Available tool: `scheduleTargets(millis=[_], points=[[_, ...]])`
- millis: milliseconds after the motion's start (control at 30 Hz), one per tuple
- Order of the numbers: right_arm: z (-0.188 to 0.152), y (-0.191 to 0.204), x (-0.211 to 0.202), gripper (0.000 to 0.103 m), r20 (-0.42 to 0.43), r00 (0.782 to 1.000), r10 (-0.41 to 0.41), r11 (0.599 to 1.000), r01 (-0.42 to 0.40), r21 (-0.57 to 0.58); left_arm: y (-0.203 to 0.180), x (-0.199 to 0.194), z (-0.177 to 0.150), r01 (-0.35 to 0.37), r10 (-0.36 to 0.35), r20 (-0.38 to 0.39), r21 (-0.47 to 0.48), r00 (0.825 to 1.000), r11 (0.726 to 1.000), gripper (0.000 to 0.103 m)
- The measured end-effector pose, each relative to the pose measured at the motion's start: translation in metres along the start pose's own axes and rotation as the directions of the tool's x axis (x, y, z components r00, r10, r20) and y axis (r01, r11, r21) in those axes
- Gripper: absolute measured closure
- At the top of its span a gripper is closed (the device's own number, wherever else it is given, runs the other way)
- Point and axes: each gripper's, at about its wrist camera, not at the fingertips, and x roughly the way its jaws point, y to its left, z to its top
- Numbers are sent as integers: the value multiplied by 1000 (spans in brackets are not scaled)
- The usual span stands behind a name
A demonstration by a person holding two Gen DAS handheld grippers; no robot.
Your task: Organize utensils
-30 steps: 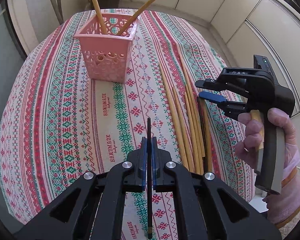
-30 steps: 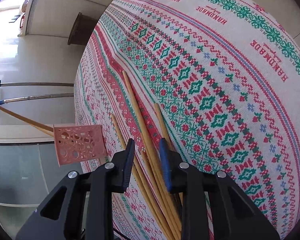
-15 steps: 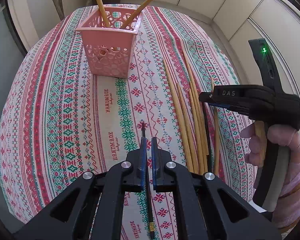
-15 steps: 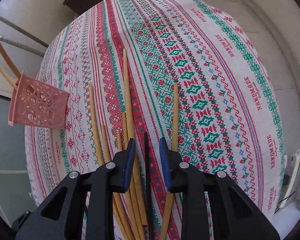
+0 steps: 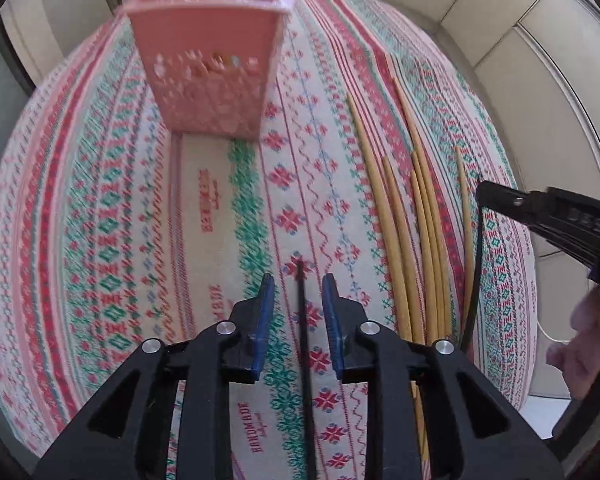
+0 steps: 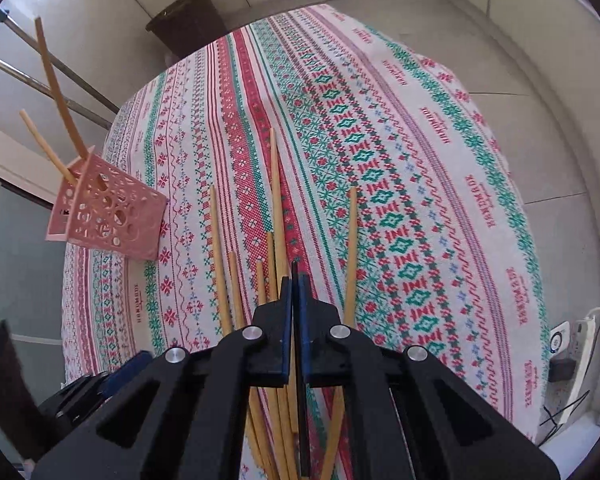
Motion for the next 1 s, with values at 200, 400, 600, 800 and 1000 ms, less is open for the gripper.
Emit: scheduleTargets(millis=[200,400,600,800,1000], points=[[-1,-1,-26,99,46,998,33,999,-33,-11,-28,12,-8,-95,98,-15,138,995,986,64],[-12,15,-53,99,104,993,63,996,-56,-66,-44,12,-18,-152,141,62,231,988,961,100],[-28,23,-77,99,146,985,96,992,-82,-99,-25,-21,-22,-22,-8,144,205,990,979,100],[-42,32,-104,99,192,968,158,981,-132,-142,-12,-100,-31,74,-135,289,213,948,974,100],[-55,45,-132,102,239,948,210,967,-164,-196,0,-142,-40,80,-147,394,182,907,980,100]])
